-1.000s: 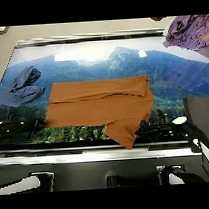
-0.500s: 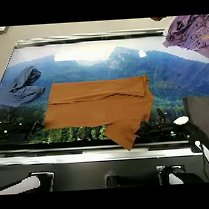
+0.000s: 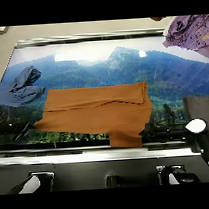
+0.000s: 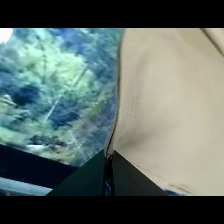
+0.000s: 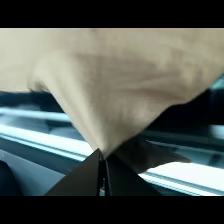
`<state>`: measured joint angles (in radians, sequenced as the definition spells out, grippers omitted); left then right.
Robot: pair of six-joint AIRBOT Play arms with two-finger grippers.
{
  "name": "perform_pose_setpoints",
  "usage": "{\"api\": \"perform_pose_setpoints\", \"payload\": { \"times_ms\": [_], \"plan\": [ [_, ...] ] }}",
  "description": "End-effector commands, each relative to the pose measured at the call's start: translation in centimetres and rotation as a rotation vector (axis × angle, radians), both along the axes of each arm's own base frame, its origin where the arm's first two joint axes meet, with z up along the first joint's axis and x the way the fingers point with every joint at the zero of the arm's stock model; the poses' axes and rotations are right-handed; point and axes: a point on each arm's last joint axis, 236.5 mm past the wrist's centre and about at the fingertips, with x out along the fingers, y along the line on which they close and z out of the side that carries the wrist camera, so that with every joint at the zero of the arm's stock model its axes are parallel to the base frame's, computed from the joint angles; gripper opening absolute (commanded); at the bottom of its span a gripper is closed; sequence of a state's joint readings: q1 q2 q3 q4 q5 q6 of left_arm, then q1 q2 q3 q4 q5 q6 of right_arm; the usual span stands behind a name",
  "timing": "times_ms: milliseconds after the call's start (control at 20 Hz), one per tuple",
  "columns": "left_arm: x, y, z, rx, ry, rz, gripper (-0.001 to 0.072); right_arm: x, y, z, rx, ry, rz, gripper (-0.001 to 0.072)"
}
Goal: Fold the clothes and pants, and hang the long-sleeved shirts on hangers.
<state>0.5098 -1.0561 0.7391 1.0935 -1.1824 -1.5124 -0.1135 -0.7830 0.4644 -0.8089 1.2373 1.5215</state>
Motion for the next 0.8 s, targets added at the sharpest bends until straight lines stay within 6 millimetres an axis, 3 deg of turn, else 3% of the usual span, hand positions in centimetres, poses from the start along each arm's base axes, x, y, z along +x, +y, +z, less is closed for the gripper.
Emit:
{"api": "perform_pose_setpoints", "payload": {
  "times_ms": [0, 150, 250, 500, 750],
  "plan": [
    [2.9, 0.3, 2.0, 0.077, -0.113, -0.003, 0.0016, 3.9, -1.1, 3.1, -0.041, -0.142, -0.060, 0.0030],
    [6.8, 1.4, 4.5, 0.159, -0.241, -0.002, 0.0016, 8.7, -2.0, 4.5, -0.068, -0.193, -0.039, 0.0030],
    [8.6, 1.7, 4.8, 0.185, -0.258, -0.022, 0.0016, 11.9, -2.4, 4.5, -0.075, -0.183, -0.023, 0.0030],
    [12.6, 1.4, 2.4, 0.189, -0.228, -0.073, 0.0016, 18.1, -3.6, 2.8, -0.098, -0.154, -0.021, 0.0030],
    [16.1, 1.5, 0.8, 0.245, -0.203, -0.154, 0.0016, 23.5, -4.5, 2.4, -0.115, -0.181, -0.028, 0.0030]
  ]
}}
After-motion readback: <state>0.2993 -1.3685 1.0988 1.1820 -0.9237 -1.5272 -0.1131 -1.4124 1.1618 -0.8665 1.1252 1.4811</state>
